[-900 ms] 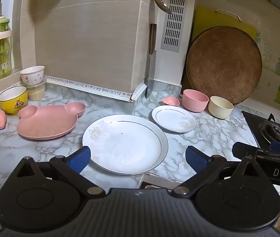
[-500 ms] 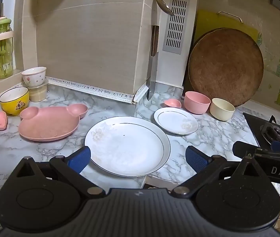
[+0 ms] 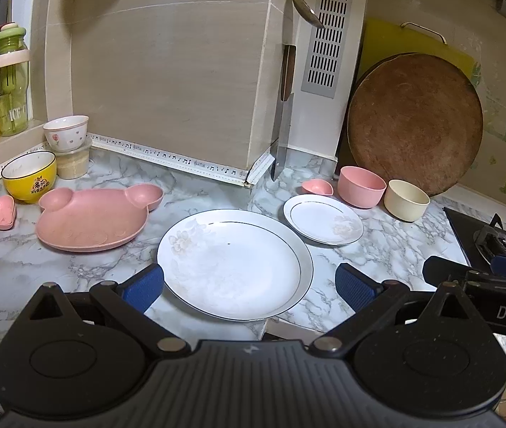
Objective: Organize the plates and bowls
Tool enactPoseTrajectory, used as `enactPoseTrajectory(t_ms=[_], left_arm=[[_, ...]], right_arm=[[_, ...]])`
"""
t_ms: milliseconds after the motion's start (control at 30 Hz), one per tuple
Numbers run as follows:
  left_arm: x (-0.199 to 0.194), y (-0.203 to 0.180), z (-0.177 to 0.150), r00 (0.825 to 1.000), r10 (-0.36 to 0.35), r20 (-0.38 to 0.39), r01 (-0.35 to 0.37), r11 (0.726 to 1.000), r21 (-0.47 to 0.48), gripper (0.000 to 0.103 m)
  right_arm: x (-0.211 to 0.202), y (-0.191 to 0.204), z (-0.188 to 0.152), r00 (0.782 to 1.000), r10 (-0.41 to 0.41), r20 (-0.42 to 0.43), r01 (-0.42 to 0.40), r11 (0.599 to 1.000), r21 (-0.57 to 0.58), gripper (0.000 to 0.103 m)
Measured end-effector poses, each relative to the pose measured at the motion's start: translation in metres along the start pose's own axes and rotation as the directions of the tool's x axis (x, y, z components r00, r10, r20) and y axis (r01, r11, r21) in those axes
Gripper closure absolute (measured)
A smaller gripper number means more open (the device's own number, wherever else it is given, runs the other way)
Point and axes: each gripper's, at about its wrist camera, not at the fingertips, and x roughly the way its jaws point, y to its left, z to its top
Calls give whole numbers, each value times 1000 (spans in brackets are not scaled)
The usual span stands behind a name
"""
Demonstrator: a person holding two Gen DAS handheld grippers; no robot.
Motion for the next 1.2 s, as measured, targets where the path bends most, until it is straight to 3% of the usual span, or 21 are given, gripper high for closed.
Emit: enactPoseTrajectory(t_ms=[1200], left_arm=[[8,9,10,1000,-5,-3,5,1000,-17,0]], right_arm=[[9,6,5,1000,-9,5,9,1000,-29,0]])
